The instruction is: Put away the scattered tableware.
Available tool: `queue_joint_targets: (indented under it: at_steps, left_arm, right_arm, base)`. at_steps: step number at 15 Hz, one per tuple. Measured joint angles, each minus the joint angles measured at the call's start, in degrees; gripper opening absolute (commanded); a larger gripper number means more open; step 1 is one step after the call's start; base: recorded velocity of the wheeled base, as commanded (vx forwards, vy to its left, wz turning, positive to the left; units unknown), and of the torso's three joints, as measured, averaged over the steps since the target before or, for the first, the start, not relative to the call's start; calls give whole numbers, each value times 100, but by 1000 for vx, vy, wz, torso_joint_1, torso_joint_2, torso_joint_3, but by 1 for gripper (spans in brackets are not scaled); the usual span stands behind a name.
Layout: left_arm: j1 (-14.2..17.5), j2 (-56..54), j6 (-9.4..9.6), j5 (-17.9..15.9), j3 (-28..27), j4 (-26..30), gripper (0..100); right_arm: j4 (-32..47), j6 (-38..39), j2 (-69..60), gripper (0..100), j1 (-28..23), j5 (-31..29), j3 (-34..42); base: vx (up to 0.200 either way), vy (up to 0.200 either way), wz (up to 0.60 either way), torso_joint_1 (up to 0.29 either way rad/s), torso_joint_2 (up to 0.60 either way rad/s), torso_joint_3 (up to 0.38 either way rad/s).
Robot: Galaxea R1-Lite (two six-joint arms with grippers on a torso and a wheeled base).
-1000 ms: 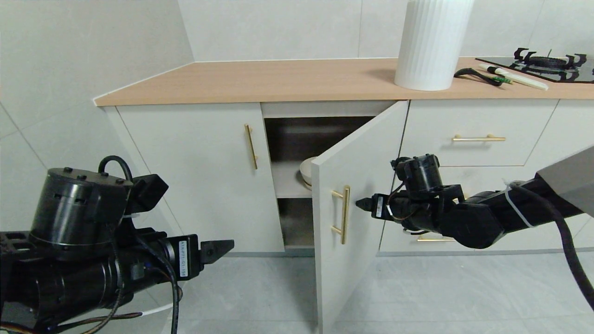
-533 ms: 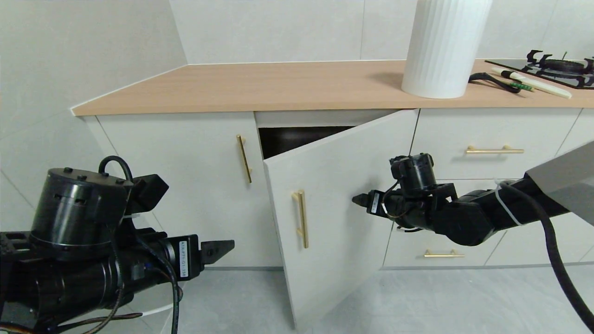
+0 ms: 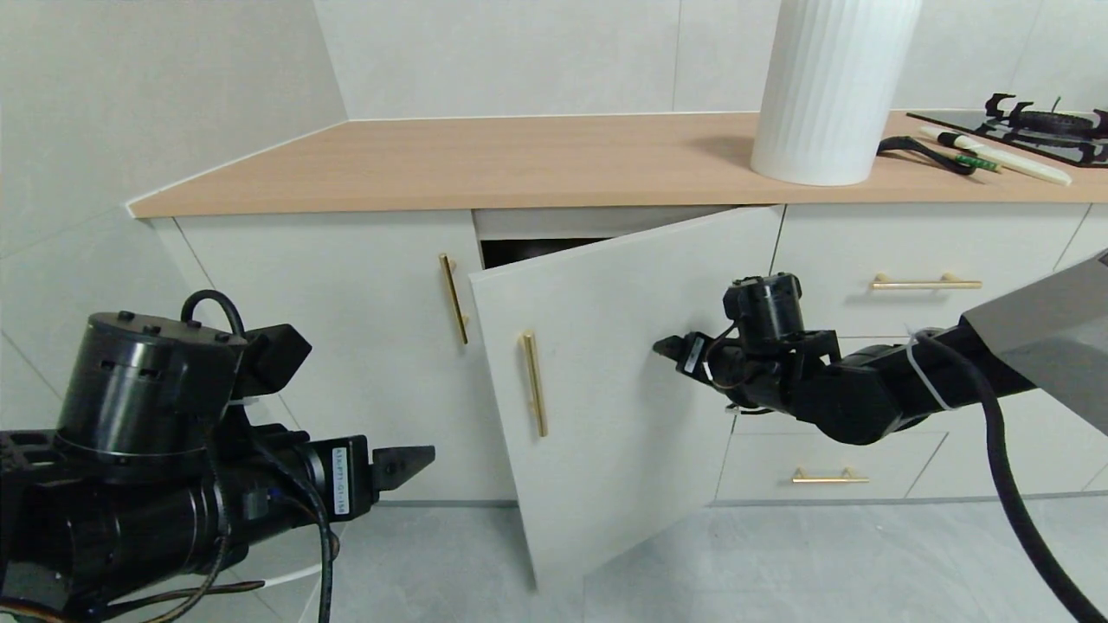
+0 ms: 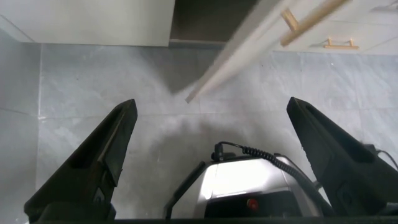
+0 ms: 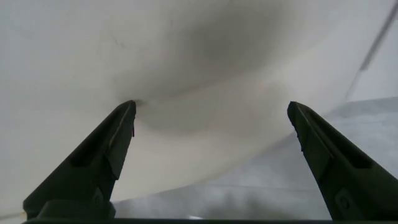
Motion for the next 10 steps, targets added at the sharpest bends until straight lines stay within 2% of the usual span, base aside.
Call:
queue_joint_targets:
  at_steps: [2, 6, 10]
  left_arm:
    - [34, 6, 2, 0, -2, -5, 100]
    - [61, 15, 2, 0, -11, -7, 100]
    - [69, 22, 2, 0, -11, -9, 100]
  right_arm:
    - [-28, 247, 124, 100, -11, -99, -276]
    - [-258, 367, 449, 100, -39, -775, -745]
    - [-371, 373, 628, 100, -91, -844, -846]
  base:
    - [0, 0, 0, 0, 0, 0]
    - [0, 0, 0, 0, 0, 0]
    - [0, 0, 0, 0, 0, 0]
